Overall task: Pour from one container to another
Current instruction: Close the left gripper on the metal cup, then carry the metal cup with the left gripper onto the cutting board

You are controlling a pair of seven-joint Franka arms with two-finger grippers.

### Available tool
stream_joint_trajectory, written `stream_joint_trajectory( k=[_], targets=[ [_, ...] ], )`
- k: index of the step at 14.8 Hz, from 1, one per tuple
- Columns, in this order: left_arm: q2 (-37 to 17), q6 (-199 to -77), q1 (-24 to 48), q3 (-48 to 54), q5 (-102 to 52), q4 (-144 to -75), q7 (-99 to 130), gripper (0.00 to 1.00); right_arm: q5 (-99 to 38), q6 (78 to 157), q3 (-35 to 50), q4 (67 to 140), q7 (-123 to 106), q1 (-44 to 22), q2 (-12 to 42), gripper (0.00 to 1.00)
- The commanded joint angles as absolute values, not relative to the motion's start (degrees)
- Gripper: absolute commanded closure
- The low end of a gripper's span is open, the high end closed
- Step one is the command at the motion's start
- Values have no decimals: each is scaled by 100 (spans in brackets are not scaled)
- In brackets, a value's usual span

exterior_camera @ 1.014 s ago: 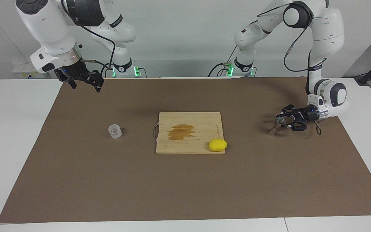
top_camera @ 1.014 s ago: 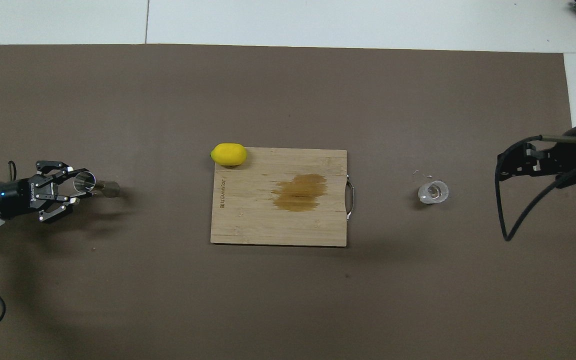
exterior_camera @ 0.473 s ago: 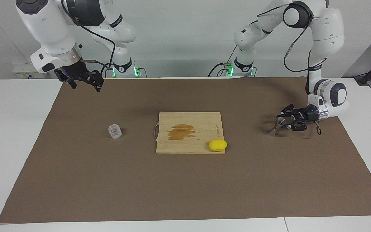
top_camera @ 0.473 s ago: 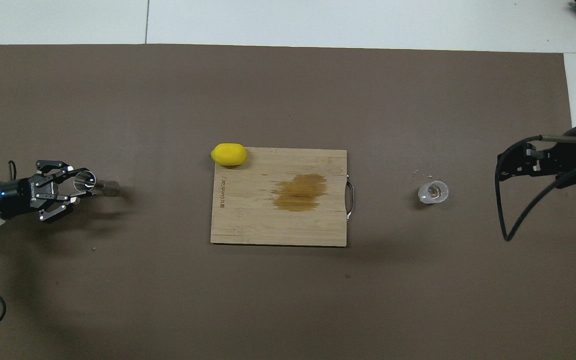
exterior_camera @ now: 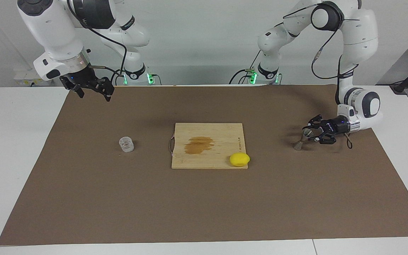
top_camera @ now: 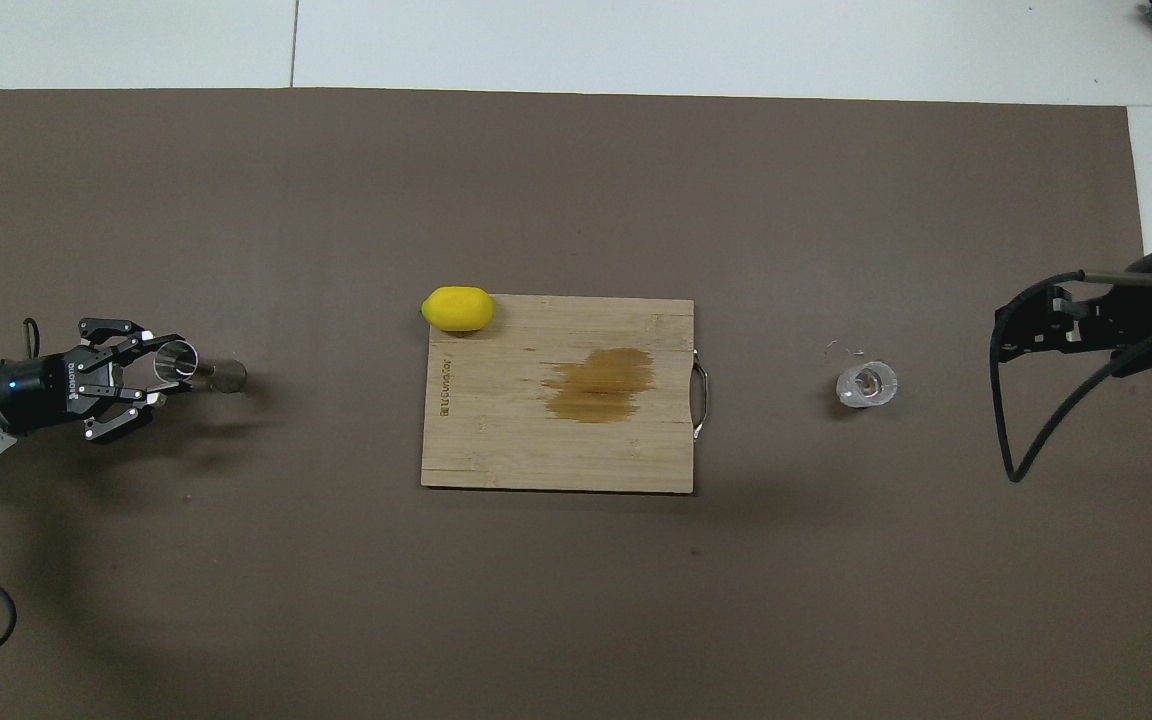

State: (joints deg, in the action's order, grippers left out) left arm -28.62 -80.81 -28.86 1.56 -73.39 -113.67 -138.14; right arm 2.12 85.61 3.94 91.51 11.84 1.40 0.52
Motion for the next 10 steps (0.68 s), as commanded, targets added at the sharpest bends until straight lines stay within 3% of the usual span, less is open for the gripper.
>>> stream_joint_trajectory(
  k=[1,10],
  targets=[
    [-2821,-8042,-2804,184,-7488,-11408,-13852,80,79,8684,422,9334,1107,237,-97,0],
    [-2505,-8059,-1979,176,-7910,-11496,-13536,79,79,8684,422,9334,1107,237,-97,0]
  ],
)
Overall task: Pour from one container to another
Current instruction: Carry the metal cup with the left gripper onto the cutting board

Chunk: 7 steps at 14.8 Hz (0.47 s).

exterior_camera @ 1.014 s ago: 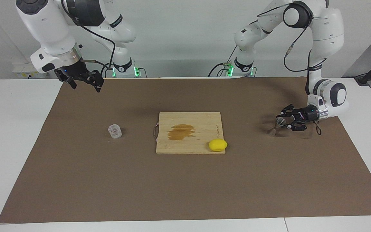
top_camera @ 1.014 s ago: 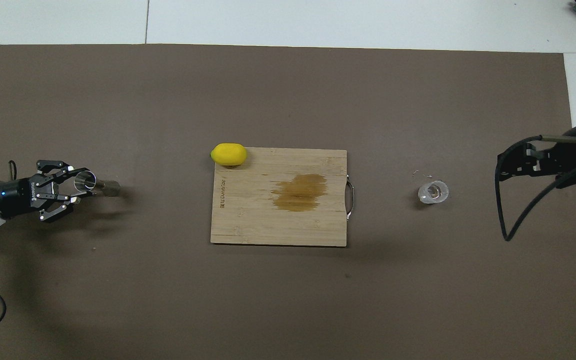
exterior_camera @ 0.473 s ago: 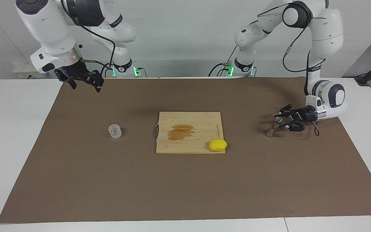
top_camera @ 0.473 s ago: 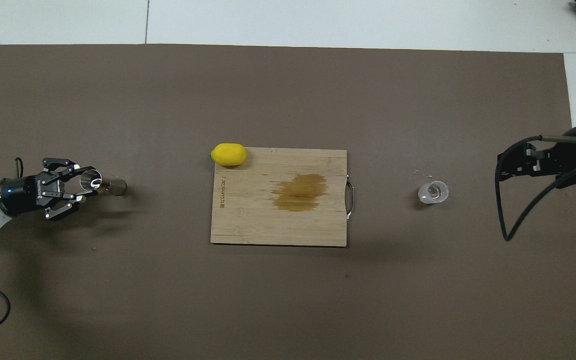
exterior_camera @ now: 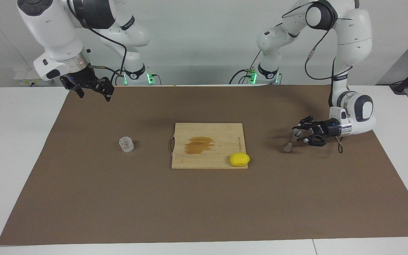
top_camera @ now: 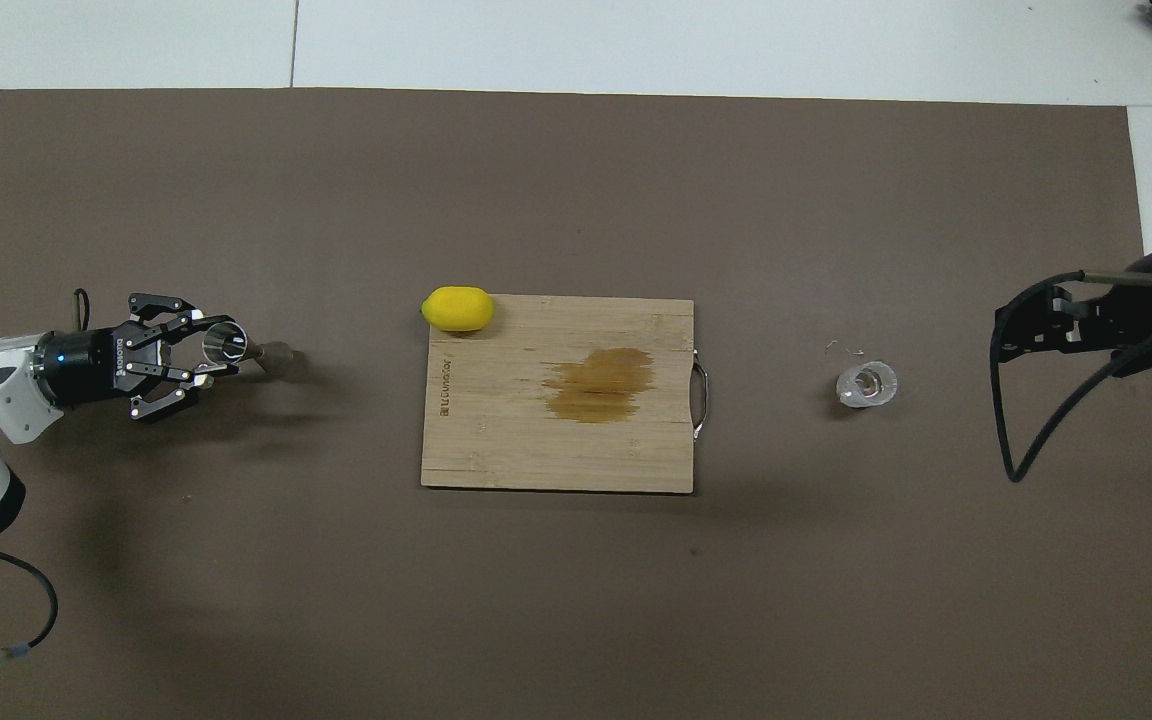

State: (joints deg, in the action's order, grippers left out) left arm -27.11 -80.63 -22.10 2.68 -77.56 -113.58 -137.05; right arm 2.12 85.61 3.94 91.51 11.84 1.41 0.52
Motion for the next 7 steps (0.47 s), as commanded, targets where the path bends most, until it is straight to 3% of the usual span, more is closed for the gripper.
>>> stream_joint_trajectory(
  k=[1,7],
  targets=[
    [-2453,-8077,-1882,184,-7919,-11513,-13492,79,79,8684,422,9334,1107,237,-97,0],
    [-2180,-8173,-1170,176,-8436,-11926,-13289,78,79,8684,422,9334,1116,237,-97,0]
  ],
)
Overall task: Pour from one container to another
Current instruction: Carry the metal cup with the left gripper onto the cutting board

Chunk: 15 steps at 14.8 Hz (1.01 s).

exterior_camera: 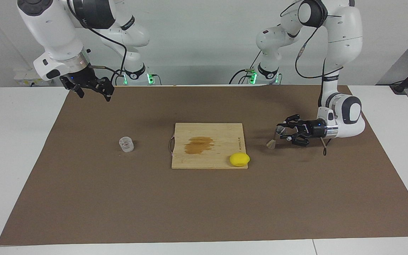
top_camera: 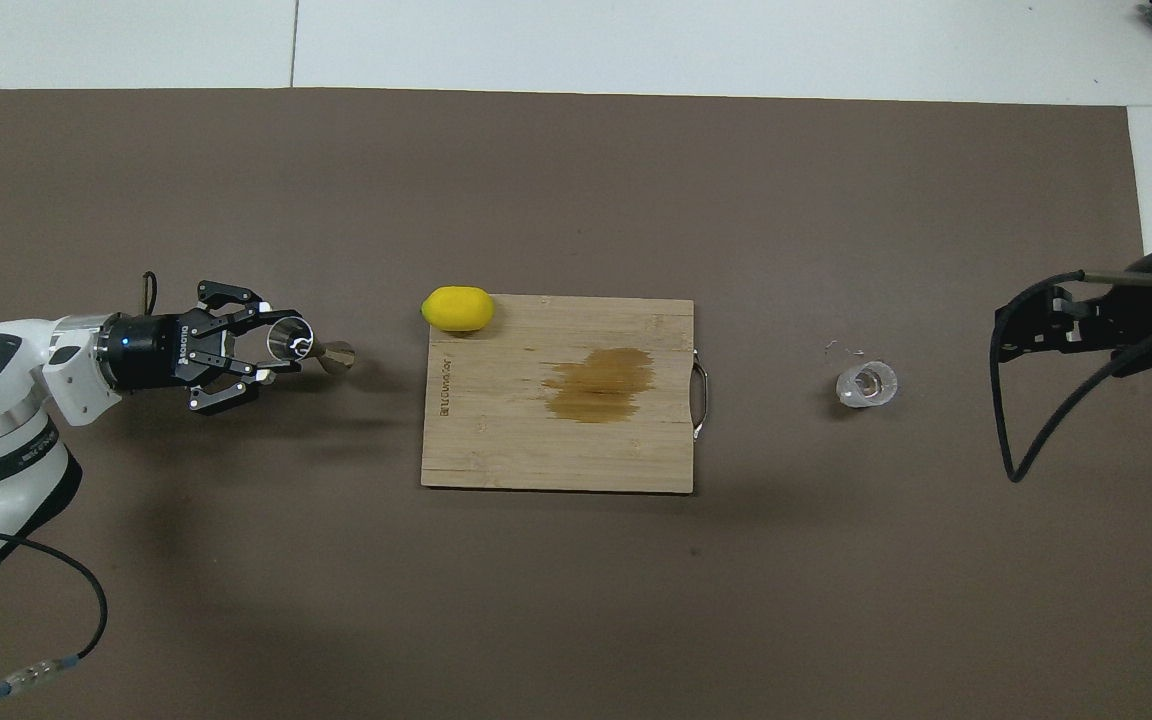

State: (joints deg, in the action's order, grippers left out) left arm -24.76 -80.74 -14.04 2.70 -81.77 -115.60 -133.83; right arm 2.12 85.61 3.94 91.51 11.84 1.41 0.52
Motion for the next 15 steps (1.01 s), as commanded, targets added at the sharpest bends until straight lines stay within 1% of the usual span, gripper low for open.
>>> stream_joint_trajectory(
  k=[1,4,10,15],
  targets=[
    [-2119,-8278,-1047,176,-8542,-12057,-13289,78,79,8684,422,9334,1116,237,-97,0],
    [-1934,-8560,-678,176,-8911,-12374,-13289,77,79,8684,422,9334,1116,246,-97,0],
    [-1767,-9017,-133,184,-9316,-12612,-13289,77,79,8684,422,9343,1107,281,-97,0],
    [-1591,-9474,491,185,-9861,-12797,-13289,77,79,8684,422,9343,1107,334,-97,0]
  ],
)
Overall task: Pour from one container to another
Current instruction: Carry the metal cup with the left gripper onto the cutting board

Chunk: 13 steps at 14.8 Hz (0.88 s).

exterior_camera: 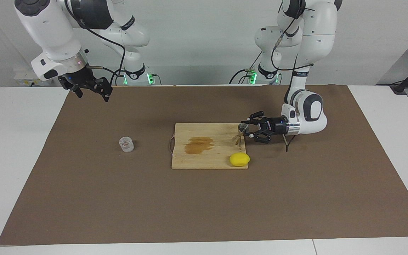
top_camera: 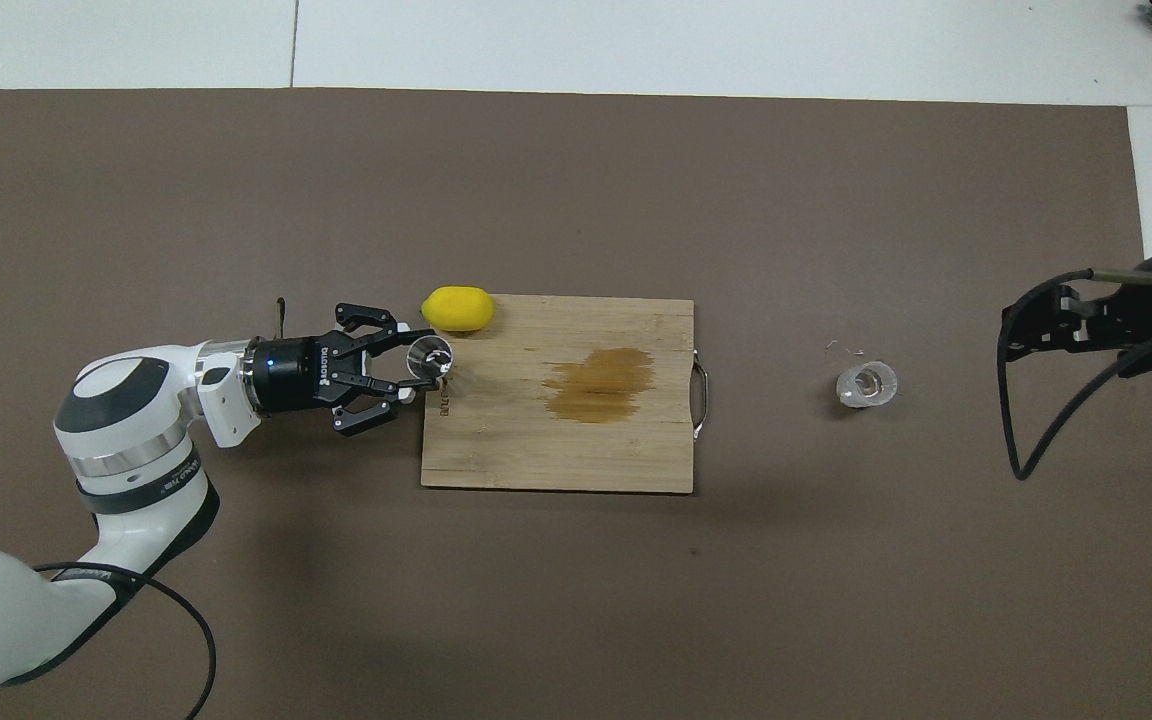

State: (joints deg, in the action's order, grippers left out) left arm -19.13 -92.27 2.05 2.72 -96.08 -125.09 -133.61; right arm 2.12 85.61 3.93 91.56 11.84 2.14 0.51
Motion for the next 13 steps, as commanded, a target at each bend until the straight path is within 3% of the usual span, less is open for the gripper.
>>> stream_joint_trajectory(
  k=[1,13],
  targets=[
    [-1582,-9518,570,185,-9940,-12814,-13289,76,79,8684,422,9325,1107,334,-97,0],
    [-1512,-10678,2047,185,-11733,-12894,-13639,75,79,8675,422,9316,1046,334,-97,0]
  ],
)
